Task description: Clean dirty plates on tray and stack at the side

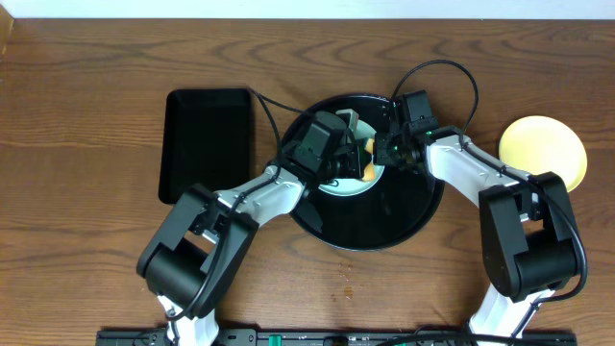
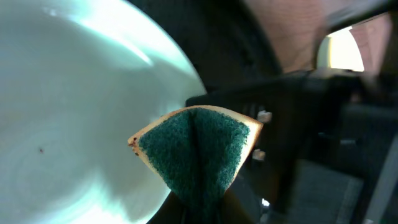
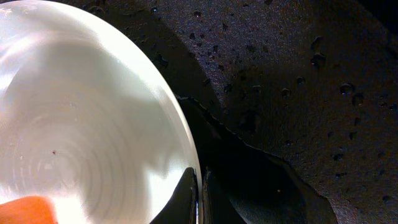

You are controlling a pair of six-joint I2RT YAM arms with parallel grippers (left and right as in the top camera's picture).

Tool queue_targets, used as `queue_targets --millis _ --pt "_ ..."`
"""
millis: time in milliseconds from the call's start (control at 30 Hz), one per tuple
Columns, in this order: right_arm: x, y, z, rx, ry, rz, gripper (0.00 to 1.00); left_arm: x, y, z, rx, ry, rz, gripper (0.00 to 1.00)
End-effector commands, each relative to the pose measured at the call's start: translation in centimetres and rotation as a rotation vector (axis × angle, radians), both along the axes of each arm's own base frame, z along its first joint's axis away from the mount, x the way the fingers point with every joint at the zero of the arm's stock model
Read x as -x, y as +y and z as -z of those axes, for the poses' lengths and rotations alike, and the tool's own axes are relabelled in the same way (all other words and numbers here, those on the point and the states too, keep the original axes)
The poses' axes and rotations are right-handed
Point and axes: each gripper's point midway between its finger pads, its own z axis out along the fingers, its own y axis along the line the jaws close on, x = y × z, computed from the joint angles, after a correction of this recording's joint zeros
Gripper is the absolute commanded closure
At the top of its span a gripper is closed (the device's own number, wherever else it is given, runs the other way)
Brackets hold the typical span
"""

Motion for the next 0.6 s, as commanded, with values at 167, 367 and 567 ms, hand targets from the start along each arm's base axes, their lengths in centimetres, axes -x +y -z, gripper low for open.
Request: queue_targets --millis 167,367,567 --pt "1.0 -0.5 2.4 0.026 0.064 0.012 0.99 -0.7 1.4 4.0 -0.081 0.05 -0.093 0.93" --pt "1.0 -0.5 2.4 0.028 0.062 0.008 0.99 -1.5 2.6 5.2 -0.16 0.003 -0.126 0.93" --pt "1.0 -0.5 2.4 0.03 0.061 0.003 0.99 -2.2 3.8 5.4 -0.241 -0.069 -0.1 0.93"
